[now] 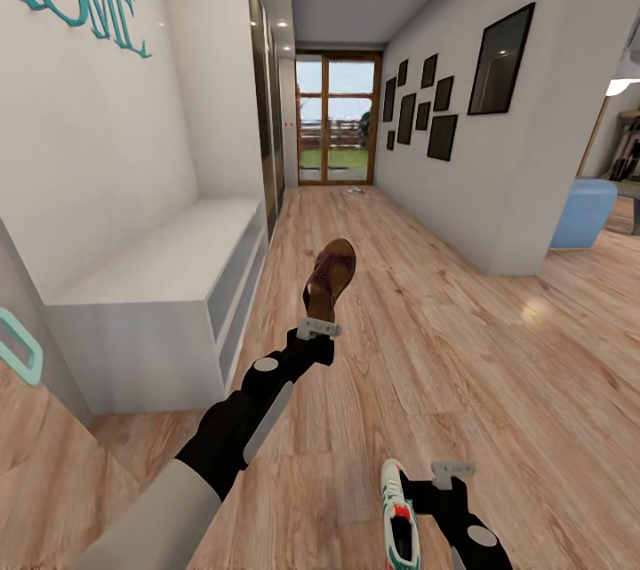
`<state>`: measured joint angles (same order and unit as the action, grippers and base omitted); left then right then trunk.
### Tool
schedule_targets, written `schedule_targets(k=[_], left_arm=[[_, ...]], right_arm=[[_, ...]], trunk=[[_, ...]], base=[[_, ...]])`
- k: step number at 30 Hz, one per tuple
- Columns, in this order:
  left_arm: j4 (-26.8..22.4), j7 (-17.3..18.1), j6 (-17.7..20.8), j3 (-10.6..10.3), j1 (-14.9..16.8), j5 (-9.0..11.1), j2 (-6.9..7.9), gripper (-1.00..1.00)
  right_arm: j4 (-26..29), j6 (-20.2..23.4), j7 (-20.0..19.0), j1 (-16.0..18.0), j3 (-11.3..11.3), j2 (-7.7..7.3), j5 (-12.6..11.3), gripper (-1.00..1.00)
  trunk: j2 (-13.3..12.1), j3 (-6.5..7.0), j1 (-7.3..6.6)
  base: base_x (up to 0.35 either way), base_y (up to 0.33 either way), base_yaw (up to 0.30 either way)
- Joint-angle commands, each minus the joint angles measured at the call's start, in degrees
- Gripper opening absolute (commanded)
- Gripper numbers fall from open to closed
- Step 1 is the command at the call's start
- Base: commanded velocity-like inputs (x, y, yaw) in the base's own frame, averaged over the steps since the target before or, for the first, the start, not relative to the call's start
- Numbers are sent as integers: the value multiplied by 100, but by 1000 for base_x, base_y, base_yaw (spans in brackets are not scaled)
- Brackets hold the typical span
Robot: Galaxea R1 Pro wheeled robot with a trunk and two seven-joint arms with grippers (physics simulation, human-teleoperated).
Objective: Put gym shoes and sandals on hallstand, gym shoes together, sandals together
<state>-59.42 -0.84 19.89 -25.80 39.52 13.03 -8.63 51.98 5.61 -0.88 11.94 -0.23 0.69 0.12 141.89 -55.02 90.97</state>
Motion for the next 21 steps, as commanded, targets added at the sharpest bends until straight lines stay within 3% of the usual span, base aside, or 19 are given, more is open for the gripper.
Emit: schedule_targets(k=[1, 21], left_arm=[[-8, 2, 33, -3, 3, 24, 1, -100], [-8, 5, 33, -4, 3, 24, -1, -100]], right_arm=[[12, 34, -9, 1, -3, 1, 0, 100], [26, 54, -15, 1, -3, 1, -3, 100]], trunk=[[44, -32, 21], [158, -651, 116]], base=[[0, 0, 0], [0, 0, 0]])
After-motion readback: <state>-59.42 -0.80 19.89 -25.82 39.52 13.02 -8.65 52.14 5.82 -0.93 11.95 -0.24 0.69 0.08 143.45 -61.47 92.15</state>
